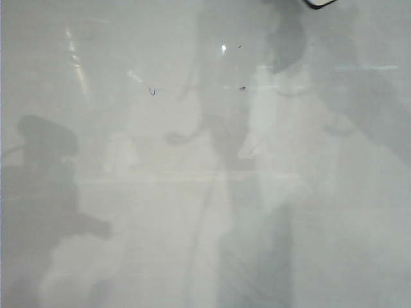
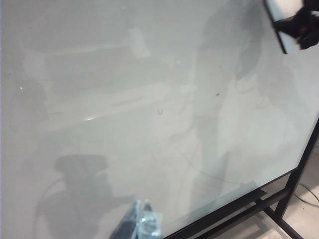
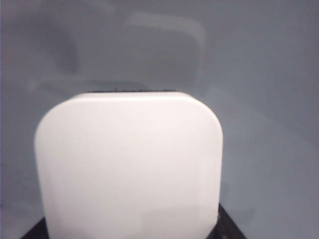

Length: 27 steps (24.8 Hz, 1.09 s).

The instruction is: Grab the whiteboard eraser that is attached to the surface of the whiteboard and use it to clean the writing on the whiteboard.

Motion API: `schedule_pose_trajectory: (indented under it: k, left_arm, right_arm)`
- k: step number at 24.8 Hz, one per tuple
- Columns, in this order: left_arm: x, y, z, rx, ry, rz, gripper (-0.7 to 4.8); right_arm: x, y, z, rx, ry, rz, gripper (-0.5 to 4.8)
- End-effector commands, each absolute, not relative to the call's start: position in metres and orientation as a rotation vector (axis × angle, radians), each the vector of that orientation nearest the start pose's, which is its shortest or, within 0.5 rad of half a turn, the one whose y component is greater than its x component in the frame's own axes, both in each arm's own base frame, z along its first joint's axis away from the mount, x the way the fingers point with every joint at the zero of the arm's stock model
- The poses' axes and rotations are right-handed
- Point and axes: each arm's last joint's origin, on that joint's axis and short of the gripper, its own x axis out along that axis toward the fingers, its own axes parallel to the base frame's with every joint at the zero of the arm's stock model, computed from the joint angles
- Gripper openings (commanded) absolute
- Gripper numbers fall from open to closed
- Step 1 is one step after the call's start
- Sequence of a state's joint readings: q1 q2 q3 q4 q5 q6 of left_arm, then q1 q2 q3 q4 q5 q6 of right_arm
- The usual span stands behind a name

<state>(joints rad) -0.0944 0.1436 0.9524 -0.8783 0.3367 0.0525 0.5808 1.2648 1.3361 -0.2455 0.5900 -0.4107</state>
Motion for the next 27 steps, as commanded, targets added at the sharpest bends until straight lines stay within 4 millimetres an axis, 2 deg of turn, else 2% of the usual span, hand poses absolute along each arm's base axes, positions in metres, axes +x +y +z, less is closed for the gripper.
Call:
schedule_pose_trajectory:
  k: [1, 5, 9, 20, 27]
  left_arm:
    - [-0.022, -0.007, 0.355, 0.045, 0.045, -0.433, -0.02]
    - [-0.022, -0.008, 0.355, 0.045, 0.045, -0.433, -0.02]
    - [-0.022, -0.007, 0.355, 0.045, 0.045, -0.433, -0.02]
    - [-0.022, -0.007, 0.355, 0.045, 0.045, -0.433, -0.02]
    - [-0.022, -0.008, 0.355, 0.045, 0.045, -0.433, -0.02]
  right_arm:
    - [0.223, 0.108, 0.400, -0.354, 0.039, -0.005, 2.01]
    - [0.216, 0.089, 0.357, -0.269, -0.100, -0.016, 2.01]
    - [0.221, 0.083, 0.328, -0.128, -0.173, -0.049, 2.00]
    - [0.252, 0.059, 0.305, -0.046, -0.134, -0.168, 1.99]
    - [0.268, 0.054, 0.297, -0.045, -0.175, -0.128, 1.98]
